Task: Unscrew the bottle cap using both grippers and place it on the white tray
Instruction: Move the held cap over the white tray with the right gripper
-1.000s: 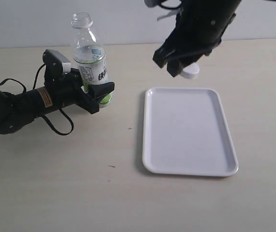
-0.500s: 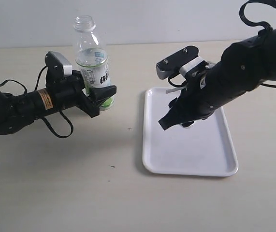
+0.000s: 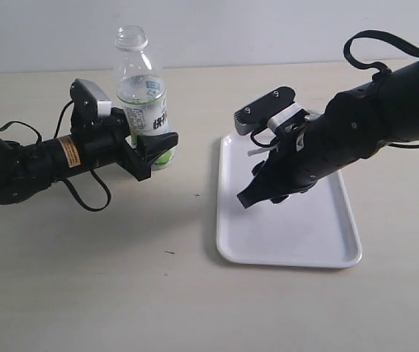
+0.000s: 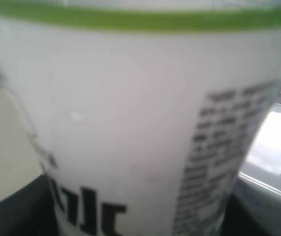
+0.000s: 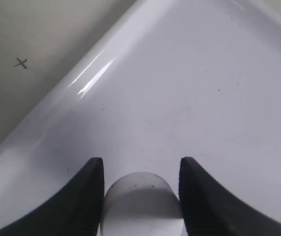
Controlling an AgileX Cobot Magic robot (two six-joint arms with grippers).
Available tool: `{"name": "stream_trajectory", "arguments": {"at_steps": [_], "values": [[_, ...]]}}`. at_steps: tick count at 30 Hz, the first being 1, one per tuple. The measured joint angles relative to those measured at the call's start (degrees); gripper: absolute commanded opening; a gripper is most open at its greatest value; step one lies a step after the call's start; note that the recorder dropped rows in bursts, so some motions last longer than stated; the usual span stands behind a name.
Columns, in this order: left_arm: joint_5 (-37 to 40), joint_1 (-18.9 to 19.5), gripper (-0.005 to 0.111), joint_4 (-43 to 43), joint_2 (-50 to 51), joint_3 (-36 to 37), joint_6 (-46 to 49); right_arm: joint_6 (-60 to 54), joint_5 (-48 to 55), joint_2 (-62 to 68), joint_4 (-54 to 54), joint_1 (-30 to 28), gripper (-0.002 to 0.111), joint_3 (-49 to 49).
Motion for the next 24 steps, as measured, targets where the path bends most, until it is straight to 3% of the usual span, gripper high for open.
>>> {"name": "stream_trajectory", "arguments": {"at_steps": [4, 9, 24], "values": [[0.0, 0.0, 0.008, 0.9, 0.0, 0.0, -0.2, 0.0, -1.1, 0.6, 0.1, 0.0, 0.000, 0.0], [0.0, 0.0, 0.028, 1.3, 0.0, 0.0, -0.2, 0.0, -1.9, 0.8, 0.1, 0.0, 0.000, 0.0], [1.4, 0.0, 0.028, 2.4, 0.0, 0.0, -0.2, 0.0, -2.8, 0.8, 0.1, 0.0, 0.000, 0.0]]}}
